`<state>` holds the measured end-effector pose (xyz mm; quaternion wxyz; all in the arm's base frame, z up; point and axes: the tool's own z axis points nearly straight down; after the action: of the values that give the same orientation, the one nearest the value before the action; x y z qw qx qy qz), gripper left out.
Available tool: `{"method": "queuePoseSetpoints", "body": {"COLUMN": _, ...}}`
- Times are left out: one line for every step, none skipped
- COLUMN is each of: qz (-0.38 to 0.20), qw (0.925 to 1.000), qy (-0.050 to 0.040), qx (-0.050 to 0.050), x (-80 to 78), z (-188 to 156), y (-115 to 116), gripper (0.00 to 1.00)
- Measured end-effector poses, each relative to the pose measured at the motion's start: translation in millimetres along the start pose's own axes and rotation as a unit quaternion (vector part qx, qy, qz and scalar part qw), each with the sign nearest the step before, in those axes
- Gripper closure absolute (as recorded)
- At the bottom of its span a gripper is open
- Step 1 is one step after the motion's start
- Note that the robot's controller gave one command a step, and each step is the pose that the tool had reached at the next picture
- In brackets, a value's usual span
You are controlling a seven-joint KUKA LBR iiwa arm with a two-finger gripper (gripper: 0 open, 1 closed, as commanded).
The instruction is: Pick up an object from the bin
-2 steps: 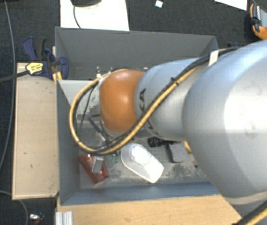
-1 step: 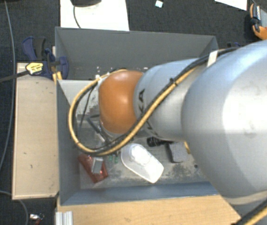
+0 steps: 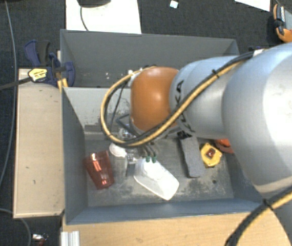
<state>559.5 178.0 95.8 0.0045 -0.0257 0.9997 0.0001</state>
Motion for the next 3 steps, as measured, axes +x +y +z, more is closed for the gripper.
{"method": "queuePoseSetpoints", "body": {"qz": 0.009, "qw": 0.9999, "qy": 0.0055, "qx": 0.001, "x": 39.5, "z": 26.0, "y": 68.4, "gripper": 0.00}}
{"method": "queuePoseSetpoints", "body": {"qz": -0.041, "qw": 0.9992, "qy": -0.0031, "qx": 0.002, "x": -22.8, "z": 24.0, "y": -0.7, "gripper": 0.00}}
{"method": "queuePoseSetpoints", "body": {"qz": -0.023, "qw": 0.9997, "qy": 0.0037, "qx": -0.001, "x": 15.8, "z": -97.7, "y": 52.9, "gripper": 0.00}}
